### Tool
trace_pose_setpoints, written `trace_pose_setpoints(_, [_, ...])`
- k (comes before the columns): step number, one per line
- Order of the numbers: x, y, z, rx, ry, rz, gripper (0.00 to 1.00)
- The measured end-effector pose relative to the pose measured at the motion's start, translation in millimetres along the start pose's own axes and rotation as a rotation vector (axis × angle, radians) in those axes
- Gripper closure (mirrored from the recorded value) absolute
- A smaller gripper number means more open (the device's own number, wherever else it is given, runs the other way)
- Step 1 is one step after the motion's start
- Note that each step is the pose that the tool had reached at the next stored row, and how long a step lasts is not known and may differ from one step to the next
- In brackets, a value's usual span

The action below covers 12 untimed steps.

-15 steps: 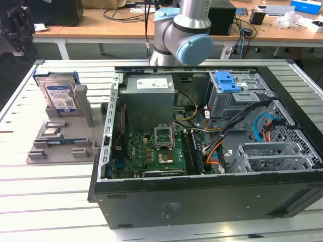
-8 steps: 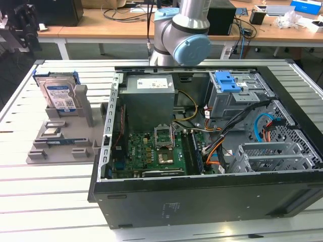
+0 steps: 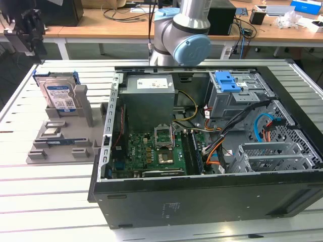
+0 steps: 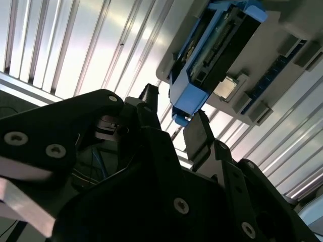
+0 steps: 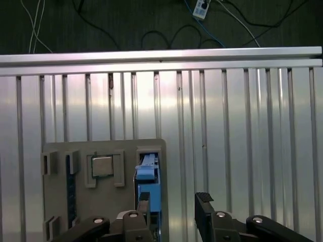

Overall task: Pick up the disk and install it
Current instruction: 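Pick up the disk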

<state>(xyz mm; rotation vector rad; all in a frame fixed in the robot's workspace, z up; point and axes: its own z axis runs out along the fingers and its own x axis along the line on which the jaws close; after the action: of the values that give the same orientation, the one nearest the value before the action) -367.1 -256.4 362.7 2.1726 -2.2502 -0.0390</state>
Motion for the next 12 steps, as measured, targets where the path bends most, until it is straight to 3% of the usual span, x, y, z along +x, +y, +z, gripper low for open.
trace_pose_setpoints(5, [7.0, -3.3, 6.0, 0.0003, 0.0233, -0.006, 0.52])
trace_pose_setpoints(11, [18.0, -7.0, 15.8, 0.0004, 0.0320, -0.016, 0.52])
trace_pose_setpoints(12, [18.6, -11.1, 20.2, 0.0000, 0.0347, -0.022, 0.52])
